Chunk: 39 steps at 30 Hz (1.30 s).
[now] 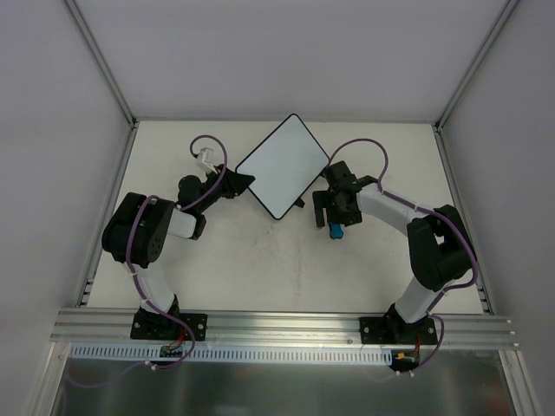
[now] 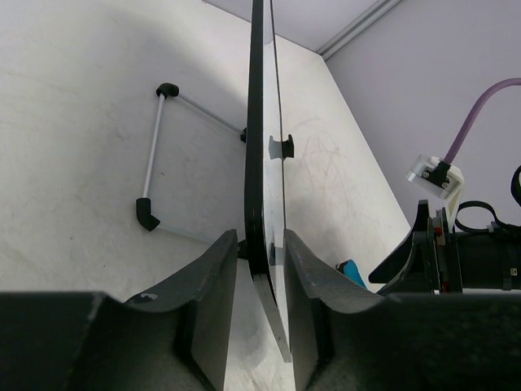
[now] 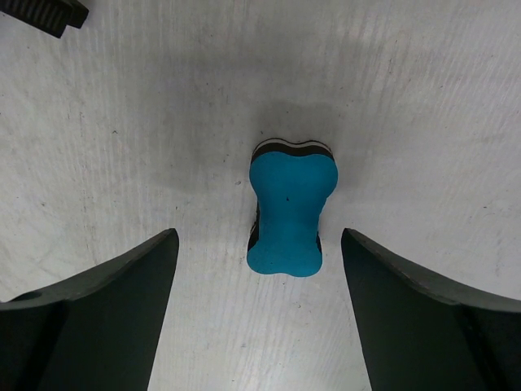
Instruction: Erase the whiteboard
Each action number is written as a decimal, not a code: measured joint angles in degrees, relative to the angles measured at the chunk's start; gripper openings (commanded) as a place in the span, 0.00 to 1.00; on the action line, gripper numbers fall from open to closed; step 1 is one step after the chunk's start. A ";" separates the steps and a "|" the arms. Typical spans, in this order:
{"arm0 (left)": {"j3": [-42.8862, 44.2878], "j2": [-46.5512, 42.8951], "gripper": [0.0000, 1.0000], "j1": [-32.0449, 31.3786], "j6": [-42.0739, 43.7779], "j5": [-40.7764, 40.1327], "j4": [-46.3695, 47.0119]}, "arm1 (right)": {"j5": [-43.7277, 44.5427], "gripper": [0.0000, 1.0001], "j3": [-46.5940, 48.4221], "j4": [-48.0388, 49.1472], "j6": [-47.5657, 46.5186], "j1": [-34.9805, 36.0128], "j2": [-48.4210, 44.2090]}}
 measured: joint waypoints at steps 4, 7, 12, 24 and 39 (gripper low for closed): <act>0.00 0.00 0.50 0.00 0.11 0.13 -0.02 | 0.07 0.93 0.00 0.02 0.00 0.00 0.00; 0.00 0.00 0.57 0.02 0.04 0.20 -0.09 | 0.04 0.93 0.00 0.02 0.00 0.00 0.00; 0.00 0.00 0.63 0.00 0.04 0.22 -0.11 | 0.04 0.94 0.00 0.02 0.00 0.00 0.00; -4.31 -5.79 0.99 0.00 4.00 -2.62 -2.12 | 1.11 0.99 -3.41 2.51 0.00 0.37 -4.28; -17.05 -36.89 0.99 0.00 6.84 -10.03 -24.48 | 10.88 0.99 -19.74 11.30 -0.02 3.82 -36.30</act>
